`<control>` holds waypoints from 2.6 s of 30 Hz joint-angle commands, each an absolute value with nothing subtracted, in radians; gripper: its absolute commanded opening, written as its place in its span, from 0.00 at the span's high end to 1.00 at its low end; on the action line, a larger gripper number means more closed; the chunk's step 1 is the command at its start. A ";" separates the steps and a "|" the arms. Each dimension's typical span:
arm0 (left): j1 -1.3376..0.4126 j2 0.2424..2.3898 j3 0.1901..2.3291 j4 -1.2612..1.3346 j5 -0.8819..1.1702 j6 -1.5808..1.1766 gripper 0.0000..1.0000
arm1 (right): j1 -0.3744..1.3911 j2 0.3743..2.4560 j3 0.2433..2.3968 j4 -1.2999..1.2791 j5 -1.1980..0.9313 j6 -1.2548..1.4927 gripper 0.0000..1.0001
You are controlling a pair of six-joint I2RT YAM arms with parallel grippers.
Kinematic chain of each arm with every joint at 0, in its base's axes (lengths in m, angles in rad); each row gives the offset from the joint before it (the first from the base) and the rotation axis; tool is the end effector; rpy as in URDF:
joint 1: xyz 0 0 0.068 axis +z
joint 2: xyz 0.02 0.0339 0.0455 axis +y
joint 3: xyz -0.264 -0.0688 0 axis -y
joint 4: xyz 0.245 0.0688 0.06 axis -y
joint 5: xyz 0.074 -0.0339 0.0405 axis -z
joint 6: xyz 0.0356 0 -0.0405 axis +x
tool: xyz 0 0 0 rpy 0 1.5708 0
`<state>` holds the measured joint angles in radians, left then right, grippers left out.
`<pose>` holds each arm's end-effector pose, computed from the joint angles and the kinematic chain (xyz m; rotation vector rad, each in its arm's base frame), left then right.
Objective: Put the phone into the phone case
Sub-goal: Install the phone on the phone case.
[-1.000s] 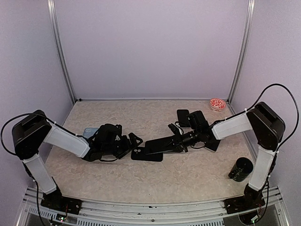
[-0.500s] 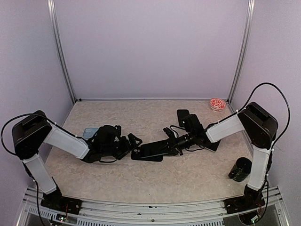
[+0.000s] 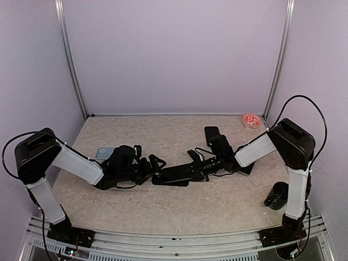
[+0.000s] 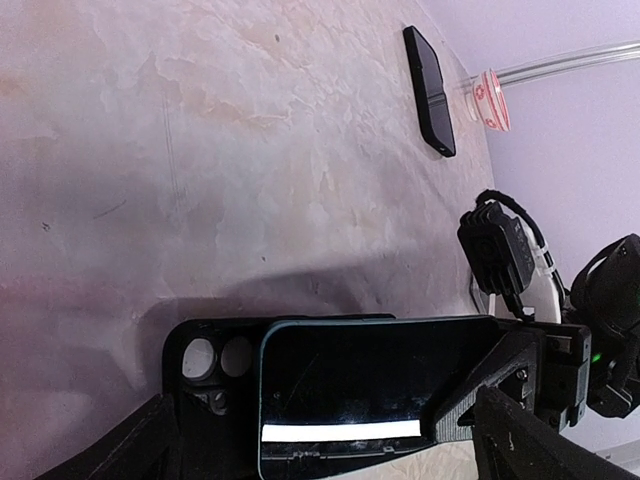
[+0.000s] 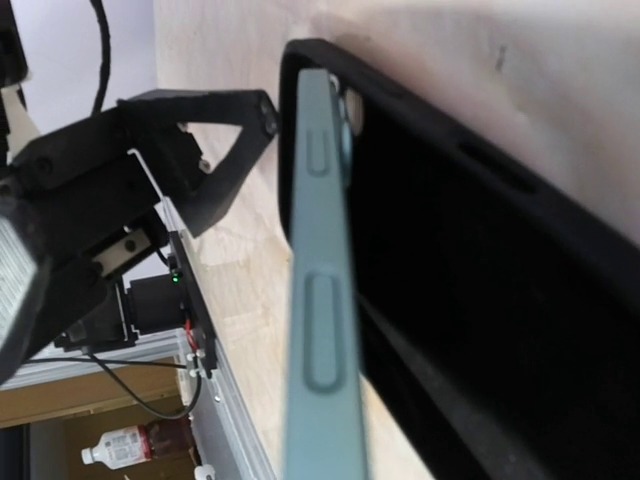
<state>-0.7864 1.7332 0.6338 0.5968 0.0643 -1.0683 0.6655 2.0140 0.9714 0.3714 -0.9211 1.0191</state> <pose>0.2268 -0.2305 0.1302 -0.2802 2.2863 -1.1341 0.2840 0.2590 0.1112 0.1482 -2.5384 -1.7076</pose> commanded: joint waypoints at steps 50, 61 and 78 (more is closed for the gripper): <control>-0.819 1.768 0.620 0.661 0.084 -1.095 0.01 | 0.740 2.248 1.062 0.636 -0.993 1.234 1.00; -0.822 1.789 0.611 0.691 0.095 -1.104 0.01 | 0.753 2.275 1.061 0.714 -1.018 1.272 1.00; -0.804 1.732 0.574 0.619 0.054 -1.080 0.01 | 0.736 2.200 0.992 1.058 -1.093 1.342 1.00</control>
